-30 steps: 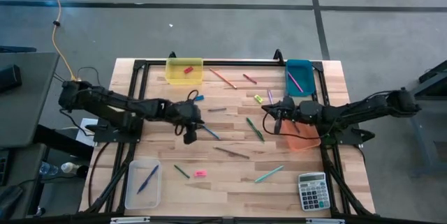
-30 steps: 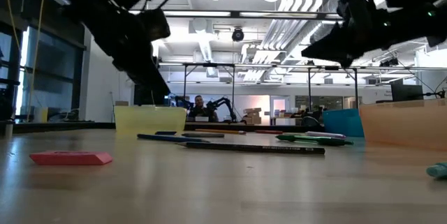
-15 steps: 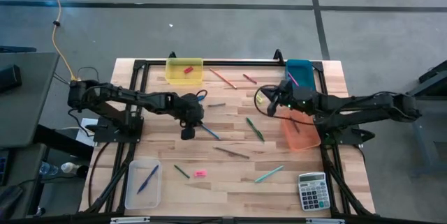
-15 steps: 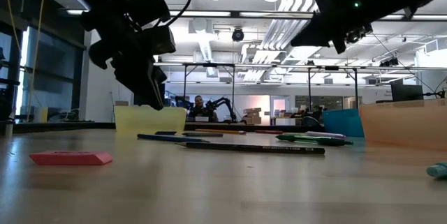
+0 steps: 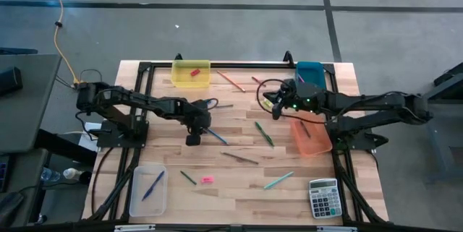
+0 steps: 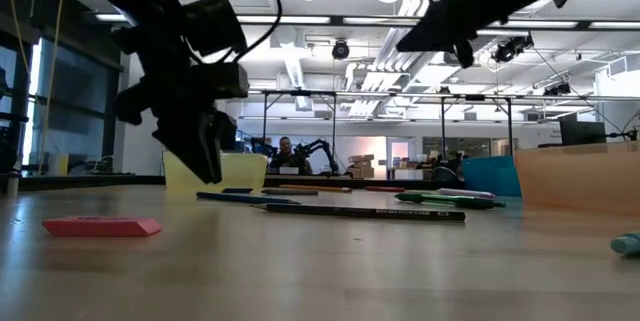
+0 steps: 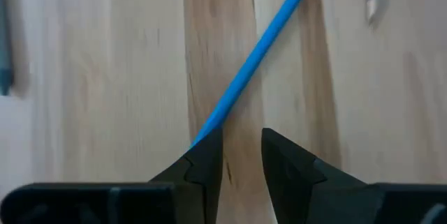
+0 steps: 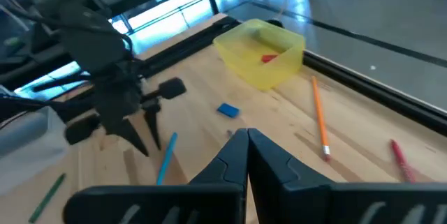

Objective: Sort crayons/erasers/pens/pencils in bins
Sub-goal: Put the blue pencil into the blue bin

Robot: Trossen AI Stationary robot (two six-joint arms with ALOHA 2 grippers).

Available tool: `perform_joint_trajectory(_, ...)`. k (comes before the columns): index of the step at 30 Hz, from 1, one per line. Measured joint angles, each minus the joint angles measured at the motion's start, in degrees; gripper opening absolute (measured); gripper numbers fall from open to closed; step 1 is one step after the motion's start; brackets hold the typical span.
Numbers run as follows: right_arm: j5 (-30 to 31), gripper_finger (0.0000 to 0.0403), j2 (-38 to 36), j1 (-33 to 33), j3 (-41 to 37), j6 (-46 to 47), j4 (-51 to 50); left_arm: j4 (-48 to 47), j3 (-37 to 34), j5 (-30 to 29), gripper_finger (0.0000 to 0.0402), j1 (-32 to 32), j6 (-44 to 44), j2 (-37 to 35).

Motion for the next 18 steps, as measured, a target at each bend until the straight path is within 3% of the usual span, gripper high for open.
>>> perform_joint_trajectory(7, 0.1, 0.0000, 5.8, 2.7, 6.7, 2.3, 0.0, 3.1, 0.0, -4.2, 0.0086, -0.3, 2.8, 1.3)
perform_joint_trajectory(18, 3.3, 0.0000, 14.5, 5.8, 17.2, 2.0, -4.4, 4.0, 0.3, -3.1, 0.0085, -1.2, 8.2, 4.8)
